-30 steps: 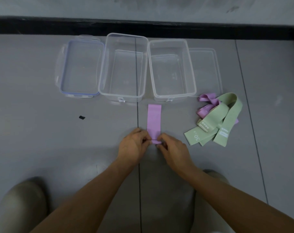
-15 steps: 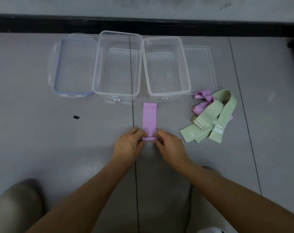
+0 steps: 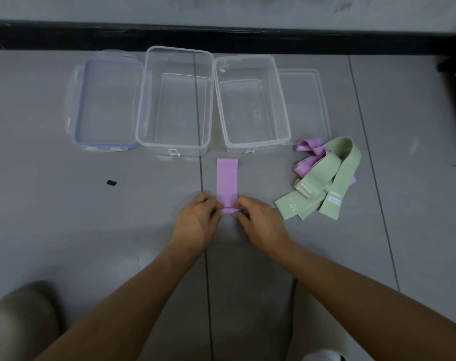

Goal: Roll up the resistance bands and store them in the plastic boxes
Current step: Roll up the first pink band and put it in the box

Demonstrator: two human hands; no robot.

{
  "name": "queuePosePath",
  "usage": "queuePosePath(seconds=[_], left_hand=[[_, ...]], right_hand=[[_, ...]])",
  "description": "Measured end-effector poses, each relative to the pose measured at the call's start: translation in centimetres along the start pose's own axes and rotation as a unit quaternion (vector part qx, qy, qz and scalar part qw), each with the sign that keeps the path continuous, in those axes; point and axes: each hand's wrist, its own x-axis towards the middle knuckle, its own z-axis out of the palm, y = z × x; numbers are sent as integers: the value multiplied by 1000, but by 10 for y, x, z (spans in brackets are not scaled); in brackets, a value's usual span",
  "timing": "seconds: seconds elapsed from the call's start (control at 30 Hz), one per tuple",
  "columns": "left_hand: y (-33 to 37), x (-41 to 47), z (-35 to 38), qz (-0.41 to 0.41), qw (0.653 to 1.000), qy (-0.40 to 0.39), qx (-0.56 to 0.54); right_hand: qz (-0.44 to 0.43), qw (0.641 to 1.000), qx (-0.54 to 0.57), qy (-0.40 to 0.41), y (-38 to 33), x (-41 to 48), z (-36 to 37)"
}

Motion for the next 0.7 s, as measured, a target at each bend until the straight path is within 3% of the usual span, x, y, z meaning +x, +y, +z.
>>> queuePosePath(seconds=[0.3, 0.43, 0.7], left_hand=[[3, -5, 1, 38, 997, 35, 54], [7, -1, 0, 17, 998, 40, 47], [4, 3, 1, 21, 998, 44, 40]], right_hand=[[19, 1000, -5, -13, -1, 4, -3], [65, 998, 20, -14, -4, 6, -4], [76, 995, 72, -10, 1, 0, -3]])
